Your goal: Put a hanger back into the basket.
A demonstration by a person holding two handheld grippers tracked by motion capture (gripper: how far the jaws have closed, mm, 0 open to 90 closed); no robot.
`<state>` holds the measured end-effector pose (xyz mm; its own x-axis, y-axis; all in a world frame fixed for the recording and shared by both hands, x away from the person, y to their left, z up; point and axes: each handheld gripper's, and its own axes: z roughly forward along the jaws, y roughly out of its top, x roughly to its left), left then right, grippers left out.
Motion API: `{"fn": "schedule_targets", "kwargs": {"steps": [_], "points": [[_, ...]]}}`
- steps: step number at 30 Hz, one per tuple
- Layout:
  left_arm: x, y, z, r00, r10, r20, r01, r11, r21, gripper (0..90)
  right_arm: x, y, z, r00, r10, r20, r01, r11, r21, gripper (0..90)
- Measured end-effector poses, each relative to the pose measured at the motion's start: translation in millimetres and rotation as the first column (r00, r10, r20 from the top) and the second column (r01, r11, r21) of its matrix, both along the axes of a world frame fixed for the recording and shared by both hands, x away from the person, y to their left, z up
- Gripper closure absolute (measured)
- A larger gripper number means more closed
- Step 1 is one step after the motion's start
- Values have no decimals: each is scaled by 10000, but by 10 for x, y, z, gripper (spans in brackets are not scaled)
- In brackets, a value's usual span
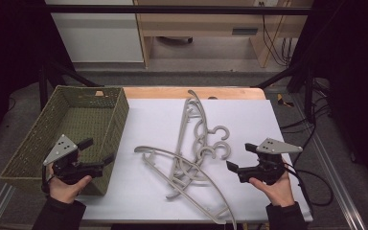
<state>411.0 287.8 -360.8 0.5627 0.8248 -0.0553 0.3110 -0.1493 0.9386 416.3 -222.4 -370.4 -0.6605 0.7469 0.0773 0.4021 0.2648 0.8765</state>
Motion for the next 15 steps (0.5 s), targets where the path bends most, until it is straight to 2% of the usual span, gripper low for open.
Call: {"fn": "schedule_targets", "kwargs": {"steps": [6, 8, 10, 11, 13, 15], "points": [[1, -5, -3, 10000, -8, -21, 8, 10000, 47, 60, 14, 132, -59, 9989, 335, -327, -351, 9981, -497, 102], [-1, -7, -2, 10000, -22, -18, 22, 10000, 86, 60, 23, 219, -103, 9972, 515, -536, -566, 9937, -969, 119], [-1, -8, -3, 10000, -20, -16, 20, 10000, 88, 60, 24, 239, -115, 9967, 534, -605, -594, 9930, -1017, 126], [-1, -8, -3, 10000, -21, -20, 21, 9999, 106, 60, 30, 284, -143, 9950, 582, -815, -673, 9911, -1145, 150], [0, -9, -5, 10000, -22, -28, 22, 9999, 127, 60, 36, 302, -158, 9941, 629, -882, -733, 9900, -1209, 161], [1, -11, -7, 10000, -38, -41, 39, 9999, 135, 60, 44, 331, -186, 9916, 626, -1135, -777, 9879, -1339, 181]]}}
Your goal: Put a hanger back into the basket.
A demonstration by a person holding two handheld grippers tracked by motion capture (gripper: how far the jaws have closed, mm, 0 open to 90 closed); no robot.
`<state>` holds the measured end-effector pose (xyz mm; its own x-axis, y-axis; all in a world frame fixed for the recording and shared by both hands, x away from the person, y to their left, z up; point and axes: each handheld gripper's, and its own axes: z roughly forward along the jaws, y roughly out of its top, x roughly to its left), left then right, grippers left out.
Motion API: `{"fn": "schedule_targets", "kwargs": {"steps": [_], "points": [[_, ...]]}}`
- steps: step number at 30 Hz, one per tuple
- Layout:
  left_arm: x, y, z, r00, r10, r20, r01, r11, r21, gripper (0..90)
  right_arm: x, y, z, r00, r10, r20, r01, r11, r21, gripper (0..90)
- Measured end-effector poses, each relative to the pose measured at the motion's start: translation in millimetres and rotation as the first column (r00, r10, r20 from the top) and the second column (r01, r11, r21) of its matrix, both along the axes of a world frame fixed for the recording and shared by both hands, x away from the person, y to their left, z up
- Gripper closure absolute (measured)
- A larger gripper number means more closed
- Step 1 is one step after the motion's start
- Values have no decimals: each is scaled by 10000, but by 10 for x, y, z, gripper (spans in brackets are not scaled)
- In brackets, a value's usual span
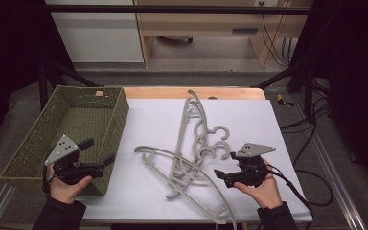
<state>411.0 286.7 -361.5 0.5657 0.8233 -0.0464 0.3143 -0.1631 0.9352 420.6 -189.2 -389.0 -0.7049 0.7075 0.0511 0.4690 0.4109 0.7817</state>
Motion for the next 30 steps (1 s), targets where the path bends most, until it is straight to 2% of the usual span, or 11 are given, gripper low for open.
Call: {"fn": "schedule_targets", "kwargs": {"steps": [3, 5, 7, 9, 10, 14, 17, 23, 24, 25, 30], "points": [[2, -13, -7, 10000, -35, -16, 35, 10000, 41, 60, 17, 52, -54, 9992, 103, -388, -108, 9999, -131, 220], [2, -16, -7, 10000, -50, -29, 50, 10000, 53, 60, 22, 68, -71, 9988, 147, -469, -156, 9997, -185, 230], [3, -18, -7, 10000, -82, -44, 82, 9999, 139, 60, 34, 126, -127, 9962, 317, -814, -353, 9985, -425, 255], [3, -20, -7, 10000, -83, -43, 84, 9999, 138, 60, 37, 151, -149, 9953, 271, -930, -320, 9982, -513, 262], [3, -21, -7, 10000, -78, -40, 78, 9999, 139, 60, 51, 188, -194, 9936, 335, -1075, -416, 9964, -743, 269], [1, -21, -6, 10000, -87, -34, 87, 9999, 147, 60, 64, 261, -279, 9879, 400, -1502, -577, 9916, -1154, 283], [1, -23, -6, 10000, -91, -27, 92, 9998, 160, 60, 72, 302, -332, 9823, 434, -1820, -680, 9890, -1315, 320], [3, -34, -10, 10000, -85, -44, 85, 9999, 123, 60, 85, 364, -409, 9746, 505, -2182, -837, 9858, -1455, 426], [3, -36, -11, 9999, -93, -47, 94, 9999, 136, 61, 90, 390, -445, 9711, 596, -2310, -986, 9820, -1611, 457], [3, -39, -12, 9999, -98, -54, 99, 9999, 141, 61, 90, 390, -445, 9711, 596, -2310, -986, 9820, -1611, 457], [6, -46, -16, 9998, -155, -85, 157, 9996, 236, 61, 119, 454, -549, 9640, 488, -2615, -1049, 9731, -2051, 572]]}}
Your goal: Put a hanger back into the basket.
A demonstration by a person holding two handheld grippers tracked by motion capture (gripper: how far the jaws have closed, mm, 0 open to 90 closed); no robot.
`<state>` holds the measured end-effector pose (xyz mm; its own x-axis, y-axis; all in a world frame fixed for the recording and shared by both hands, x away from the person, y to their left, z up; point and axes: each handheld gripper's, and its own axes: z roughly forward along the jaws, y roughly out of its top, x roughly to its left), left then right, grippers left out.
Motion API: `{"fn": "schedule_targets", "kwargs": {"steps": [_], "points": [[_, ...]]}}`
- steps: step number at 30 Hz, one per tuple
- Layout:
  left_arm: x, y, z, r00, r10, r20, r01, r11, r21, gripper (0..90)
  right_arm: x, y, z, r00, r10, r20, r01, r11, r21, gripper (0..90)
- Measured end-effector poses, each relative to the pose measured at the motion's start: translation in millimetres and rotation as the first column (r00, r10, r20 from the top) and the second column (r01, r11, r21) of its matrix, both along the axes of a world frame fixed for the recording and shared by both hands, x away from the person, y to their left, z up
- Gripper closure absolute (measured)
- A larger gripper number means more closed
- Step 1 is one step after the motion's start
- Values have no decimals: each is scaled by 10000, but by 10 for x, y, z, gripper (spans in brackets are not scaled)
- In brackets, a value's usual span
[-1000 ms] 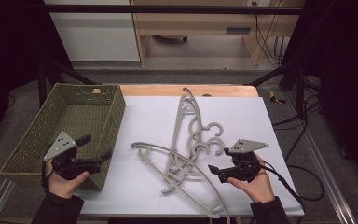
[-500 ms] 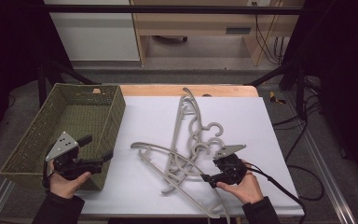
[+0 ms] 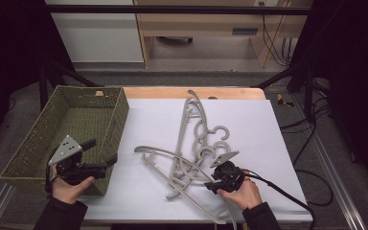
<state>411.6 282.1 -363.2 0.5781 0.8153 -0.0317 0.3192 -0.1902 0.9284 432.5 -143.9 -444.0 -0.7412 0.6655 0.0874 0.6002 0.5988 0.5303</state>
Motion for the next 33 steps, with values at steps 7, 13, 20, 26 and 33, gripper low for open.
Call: {"fn": "schedule_targets", "kwargs": {"steps": [7, 13, 20, 26, 33], "points": [[4, -15, -9, 10000, 1, -37, -1, 10000, -17, 61, 24, 18, -48, 9997, 101, -237, -104, 9999, -127, 689], [6, -25, -14, 10000, -47, -75, 48, 10000, 71, 61, 41, 21, -63, 9992, 22, -404, -24, 10000, -41, 748], [10, -35, -22, 10000, -41, -90, 41, 10000, 30, 61, 64, 2, -53, 9973, -503, -537, 501, 9987, -65, 808], [6, -42, -20, 9999, -101, -87, 101, 9999, 73, 62, 55, -15, -18, 9975, -271, -650, 280, 9995, 118, 813], [-4, -62, -10, 9995, -280, -116, 283, 9993, 224, 64, 27, -56, 68, 9988, -66, -492, 85, 9992, 390, 816]]}}
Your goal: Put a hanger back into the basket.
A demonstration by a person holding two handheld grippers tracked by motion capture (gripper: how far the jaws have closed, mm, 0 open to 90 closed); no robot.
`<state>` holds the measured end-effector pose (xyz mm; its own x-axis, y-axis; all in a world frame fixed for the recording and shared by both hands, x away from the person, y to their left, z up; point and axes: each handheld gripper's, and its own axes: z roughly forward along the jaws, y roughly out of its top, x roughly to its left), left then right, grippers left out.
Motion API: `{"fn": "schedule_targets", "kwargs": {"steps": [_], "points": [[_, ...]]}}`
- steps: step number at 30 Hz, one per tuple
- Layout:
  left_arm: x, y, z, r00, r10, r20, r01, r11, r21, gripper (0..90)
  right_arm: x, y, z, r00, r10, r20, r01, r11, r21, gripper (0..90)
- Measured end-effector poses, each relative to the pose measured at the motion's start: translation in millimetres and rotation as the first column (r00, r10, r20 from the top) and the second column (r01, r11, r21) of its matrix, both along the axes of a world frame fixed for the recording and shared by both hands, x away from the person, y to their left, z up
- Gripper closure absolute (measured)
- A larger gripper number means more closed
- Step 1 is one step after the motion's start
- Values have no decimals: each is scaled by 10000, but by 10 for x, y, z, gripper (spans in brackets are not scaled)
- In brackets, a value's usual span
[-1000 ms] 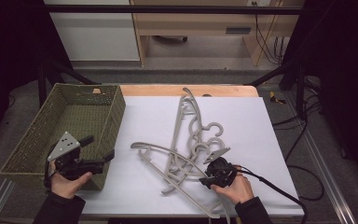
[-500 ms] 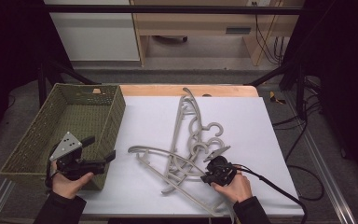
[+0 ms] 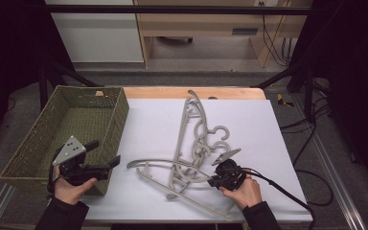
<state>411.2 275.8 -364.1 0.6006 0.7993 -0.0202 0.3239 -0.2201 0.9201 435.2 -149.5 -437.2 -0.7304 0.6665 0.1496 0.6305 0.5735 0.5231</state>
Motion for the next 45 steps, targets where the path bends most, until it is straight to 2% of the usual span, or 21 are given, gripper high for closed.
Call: {"fn": "schedule_targets", "kwargs": {"steps": [6, 9, 10, 13, 14, 16, 19, 20, 21, 22, 26, 29, 33, 34, 35, 37, 38, 39, 42, 43, 45], "points": [[-15, -15, 17, 9999, -117, 14, 117, 9999, 32, 66, -26, -18, 52, 9994, 303, -173, -298, 9992, 270, 817], [-30, -47, 29, 9996, -290, 1, 290, 9995, 107, 70, -54, -50, 128, 9966, 818, -12, -816, 9952, 539, 816], [-36, -63, 34, 9992, -393, -4, 393, 9991, 184, 71, -74, -47, 155, 9964, 845, -90, -837, 9942, 668, 816], [-64, -155, 42, 9962, -863, -99, 867, 9947, 546, 82, -108, -48, 213, 9908, 1326, 269, -1343, 9879, 776, 816], [-64, -155, 42, 9962, -863, -99, 867, 9947, 546, 84, -108, -48, 213, 9908, 1326, 269, -1343, 9879, 776, 816], [-81, -237, 40, 9910, -1295, -346, 1319, 9880, 806, 86, -153, -35, 274, 9830, 1765, 510, -1803, 9800, 848, 816], [-106, -339, 28, 9817, -1794, -631, 1856, 9763, 1110, 95, -200, -1, 327, 9787, 1966, 590, -2015, 9749, 945, 816], [-106, -339, 28, 9817, -1794, -631, 1856, 9763, 1110, 99, -200, -1, 327, 9787, 1966, 590, -2015, 9749, 945, 816], [-114, -377, 20, 9788, -1916, -728, 1997, 9714, 1282, 99, -212, 7, 339, 9741, 2167, 640, -2221, 9704, 949, 816], [-127, -448, 1, 9701, -2231, -956, 2362, 9586, 1592, 102, -244, 33, 360, 9713, 2293, 630, -2344, 9679, 909, 816], [-158, -577, -43, 9517, -2759, -1344, 2997, 9300, 2128, 126, -282, 75, 384, 9603, 2699, 700, -2751, 9581, 793, 816], [-184, -682, -91, 9372, -3078, -1637, 3416, 9050, 2536, 151, -308, 108, 394, 9498, 3058, 658, -3101, 9481, 700, 816], [-216, -818, -170, 9093, -3546, -2177, 4098, 8542, 3201, 218, -332, 145, 402, 9424, 3283, 647, -3324, 9408, 672, 816], [-216, -818, -170, 9093, -3546, -2177, 4098, 8542, 3201, 241, -333, 148, 404, 9407, 3326, 670, -3366, 9396, 626, 816], [-224, -866, -204, 8967, -3721, -2398, 4378, 8258, 3556, 265, -339, 152, 408, 9403, 3344, 635, -3382, 9389, 640, 816], [-227, -909, -237, 8899, -3765, -2577, 4514, 8086, 3774, 322, -344, 160, 406, 9370, 3415, 742, -3461, 9361, 632, 816], [-229, -927, -251, 8880, -3779, -2621, 4554, 8020, 3865, 345, -345, 163, 408, 9342, 3486, 762, -3532, 9337, 587, 816], [-232, -942, -262, 8865, -3791, -2654, 4583, 7982, 3909, 374, -354, 173, 408, 9351, 3461, 758, -3506, 9347, 578, 816], [-240, -968, -279, 8832, -3818, -2724, 4643, 7940, 3923, 466, -355, 178, 409, 9317, 3548, 776, -3592, 9319, 510, 816], [-242, -993, -294, 8771, -3870, -2847, 4761, 7788, 4083, 489, -358, 182, 409, 9318, 3542, 785, -3581, 9327, 418, 815], [-244, -1022, -321, 8772, -3831, -2893, 4756, 7758, 4147, 527, -363, 193, 401, 9338, 3499, 746, -3537, 9343, 451, 815]]}}
